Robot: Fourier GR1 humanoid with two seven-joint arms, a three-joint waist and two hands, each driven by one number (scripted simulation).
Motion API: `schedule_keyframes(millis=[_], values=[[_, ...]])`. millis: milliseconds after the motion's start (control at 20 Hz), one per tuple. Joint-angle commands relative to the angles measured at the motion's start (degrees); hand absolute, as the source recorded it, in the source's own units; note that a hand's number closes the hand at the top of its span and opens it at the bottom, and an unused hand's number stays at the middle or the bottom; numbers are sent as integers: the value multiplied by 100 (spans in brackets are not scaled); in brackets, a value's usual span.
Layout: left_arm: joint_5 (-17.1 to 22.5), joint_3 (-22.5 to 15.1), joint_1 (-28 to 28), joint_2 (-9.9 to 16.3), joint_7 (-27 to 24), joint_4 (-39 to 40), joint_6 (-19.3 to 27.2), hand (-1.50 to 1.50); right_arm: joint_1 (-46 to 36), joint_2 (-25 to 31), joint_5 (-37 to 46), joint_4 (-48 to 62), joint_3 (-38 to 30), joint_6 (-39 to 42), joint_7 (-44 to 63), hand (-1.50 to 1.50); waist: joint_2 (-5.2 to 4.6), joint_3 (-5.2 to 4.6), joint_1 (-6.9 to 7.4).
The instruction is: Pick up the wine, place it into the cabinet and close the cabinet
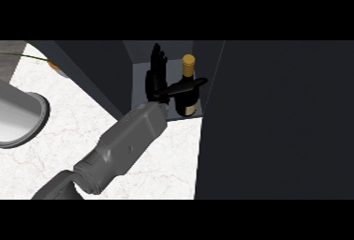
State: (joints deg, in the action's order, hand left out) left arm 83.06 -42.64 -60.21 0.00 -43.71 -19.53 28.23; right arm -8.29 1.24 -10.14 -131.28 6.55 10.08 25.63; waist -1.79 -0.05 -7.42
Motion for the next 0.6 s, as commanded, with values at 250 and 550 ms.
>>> schedule_keyframes(millis=[250, 550], values=[[165, -223, 21, 0, -456, -273, 167, -150, 323, -67, 158, -212, 259, -21, 22, -150, 48, -2, 107], [359, -397, 210, 0, -676, -646, 97, -150, -285, 22, 84, 64, -65, -179, 305, -150, 65, -2, 277]])
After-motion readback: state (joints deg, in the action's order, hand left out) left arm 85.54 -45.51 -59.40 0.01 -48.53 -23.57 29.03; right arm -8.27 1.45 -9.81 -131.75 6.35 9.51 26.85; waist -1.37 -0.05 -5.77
